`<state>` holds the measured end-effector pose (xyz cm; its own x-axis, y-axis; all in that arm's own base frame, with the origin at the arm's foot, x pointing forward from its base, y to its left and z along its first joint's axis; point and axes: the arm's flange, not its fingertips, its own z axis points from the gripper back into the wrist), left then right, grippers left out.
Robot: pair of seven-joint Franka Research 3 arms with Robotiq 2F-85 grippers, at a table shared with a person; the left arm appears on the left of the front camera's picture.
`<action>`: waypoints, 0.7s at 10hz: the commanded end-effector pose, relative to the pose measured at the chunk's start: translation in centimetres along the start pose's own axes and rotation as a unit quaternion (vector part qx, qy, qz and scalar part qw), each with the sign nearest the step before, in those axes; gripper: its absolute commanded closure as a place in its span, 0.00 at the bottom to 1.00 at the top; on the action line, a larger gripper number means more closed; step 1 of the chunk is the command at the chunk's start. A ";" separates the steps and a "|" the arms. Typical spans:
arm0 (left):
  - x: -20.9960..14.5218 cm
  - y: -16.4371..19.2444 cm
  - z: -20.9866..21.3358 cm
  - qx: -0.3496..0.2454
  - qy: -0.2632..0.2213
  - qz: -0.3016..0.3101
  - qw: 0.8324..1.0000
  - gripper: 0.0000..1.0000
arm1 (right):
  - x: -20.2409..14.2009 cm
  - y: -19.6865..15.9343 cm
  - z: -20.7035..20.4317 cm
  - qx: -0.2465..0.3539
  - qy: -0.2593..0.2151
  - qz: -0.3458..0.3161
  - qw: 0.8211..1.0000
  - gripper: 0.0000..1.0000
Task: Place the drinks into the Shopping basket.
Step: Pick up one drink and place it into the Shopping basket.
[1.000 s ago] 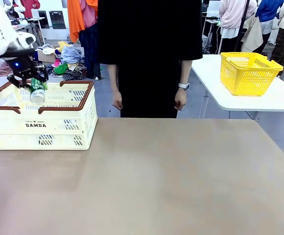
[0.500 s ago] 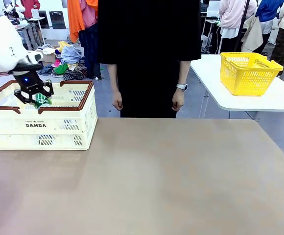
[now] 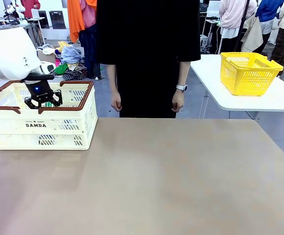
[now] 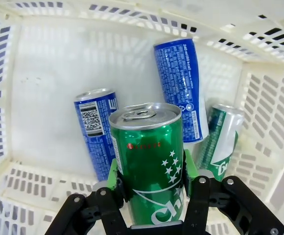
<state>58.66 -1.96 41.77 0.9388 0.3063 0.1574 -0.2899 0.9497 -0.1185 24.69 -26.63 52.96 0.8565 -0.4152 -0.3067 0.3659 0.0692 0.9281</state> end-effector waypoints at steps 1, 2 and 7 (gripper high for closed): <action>-0.1 -0.4 0.4 0.007 -0.016 -0.014 1.000 1.00 | -0.1 0.1 -0.3 0.006 -0.002 0.007 1.000 0.00; -0.1 -0.5 0.4 0.006 -0.016 -0.014 1.000 0.80 | -0.1 0.1 -0.3 0.006 -0.002 0.007 1.000 0.00; -0.1 -0.7 0.2 0.002 -0.023 -0.018 1.000 0.00 | -0.1 0.1 -0.3 0.006 -0.002 0.007 1.000 0.00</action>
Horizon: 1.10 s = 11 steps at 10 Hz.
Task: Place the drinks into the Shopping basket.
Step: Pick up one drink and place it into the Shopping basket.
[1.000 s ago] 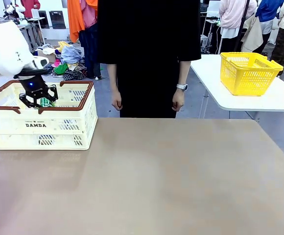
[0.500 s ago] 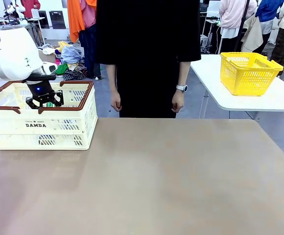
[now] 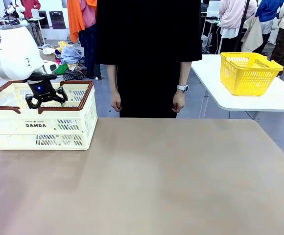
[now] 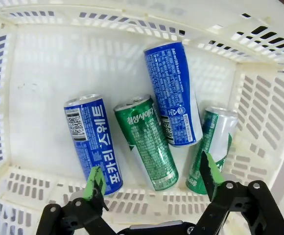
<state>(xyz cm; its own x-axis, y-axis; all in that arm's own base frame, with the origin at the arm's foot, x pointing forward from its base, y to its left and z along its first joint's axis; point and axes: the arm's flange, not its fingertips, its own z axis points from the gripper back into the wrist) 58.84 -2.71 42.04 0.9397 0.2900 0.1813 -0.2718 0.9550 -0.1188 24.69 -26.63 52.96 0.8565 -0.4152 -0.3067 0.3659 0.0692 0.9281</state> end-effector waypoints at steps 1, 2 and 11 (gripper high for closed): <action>-0.1 0.2 0.3 -0.002 -0.014 -0.006 1.000 0.00 | -0.1 0.1 -0.3 0.006 -0.002 0.007 1.000 0.00; 0.0 0.4 1.0 -0.004 -0.020 -0.005 1.000 0.00 | -0.1 0.1 -0.3 0.006 -0.002 0.007 1.000 0.00; -5.3 18.2 27.3 -0.397 0.144 -0.149 0.894 0.00 | -0.1 0.1 -0.3 0.006 -0.002 0.007 1.000 0.00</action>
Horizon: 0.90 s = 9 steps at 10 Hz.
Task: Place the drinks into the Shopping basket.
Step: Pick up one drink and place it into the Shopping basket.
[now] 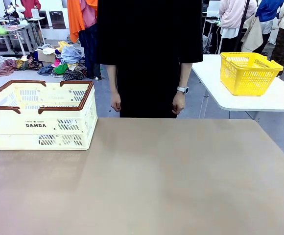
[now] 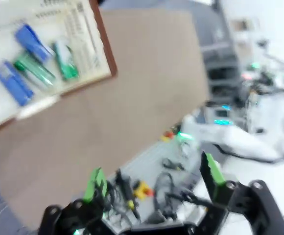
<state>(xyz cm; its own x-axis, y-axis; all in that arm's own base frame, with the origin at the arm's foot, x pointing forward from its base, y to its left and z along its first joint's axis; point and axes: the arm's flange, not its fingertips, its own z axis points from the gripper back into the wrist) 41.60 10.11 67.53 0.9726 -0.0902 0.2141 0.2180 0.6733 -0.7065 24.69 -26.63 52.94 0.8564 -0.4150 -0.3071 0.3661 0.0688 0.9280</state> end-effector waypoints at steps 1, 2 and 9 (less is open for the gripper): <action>-1.4 8.6 2.9 -0.118 0.045 0.058 0.990 0.00 | -0.1 0.1 -0.2 0.006 -0.003 0.007 1.000 0.00; -3.7 11.9 2.1 -0.165 0.036 0.057 0.984 0.00 | -0.1 0.1 -0.2 0.006 -0.003 0.007 1.000 0.00; -8.4 21.7 -6.4 -0.246 0.037 0.084 0.965 0.00 | -0.1 0.1 -0.2 0.006 -0.003 0.007 1.000 0.00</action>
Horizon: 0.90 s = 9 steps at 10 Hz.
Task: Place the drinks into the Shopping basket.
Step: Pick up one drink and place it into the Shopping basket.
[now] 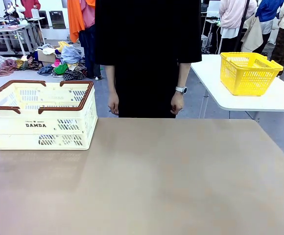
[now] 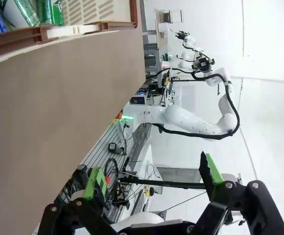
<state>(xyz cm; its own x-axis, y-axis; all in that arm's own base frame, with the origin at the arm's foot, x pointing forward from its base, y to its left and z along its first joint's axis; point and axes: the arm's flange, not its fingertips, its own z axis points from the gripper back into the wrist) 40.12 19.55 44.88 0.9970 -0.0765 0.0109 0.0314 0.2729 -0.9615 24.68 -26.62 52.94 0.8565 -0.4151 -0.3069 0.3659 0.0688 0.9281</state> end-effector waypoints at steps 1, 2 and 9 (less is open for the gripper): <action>-1.5 -0.9 1.4 -0.009 -0.003 -0.011 1.000 0.00 | -0.1 0.1 -0.2 0.006 -0.003 0.007 1.000 0.00; -1.5 -0.9 1.4 -0.009 -0.003 -0.011 1.000 0.00 | -0.1 0.1 -0.2 0.006 -0.003 0.007 1.000 0.00; -1.5 -0.9 1.4 -0.009 -0.003 -0.011 1.000 0.00 | -0.1 0.1 -0.2 0.006 -0.003 0.007 1.000 0.00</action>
<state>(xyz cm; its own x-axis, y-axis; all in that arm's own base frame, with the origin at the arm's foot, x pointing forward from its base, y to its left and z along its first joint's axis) 38.89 20.73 45.92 0.9976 -0.0665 0.0204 0.0367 0.2544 -0.9664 24.68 -26.62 52.95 0.8565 -0.4151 -0.3068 0.3659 0.0688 0.9281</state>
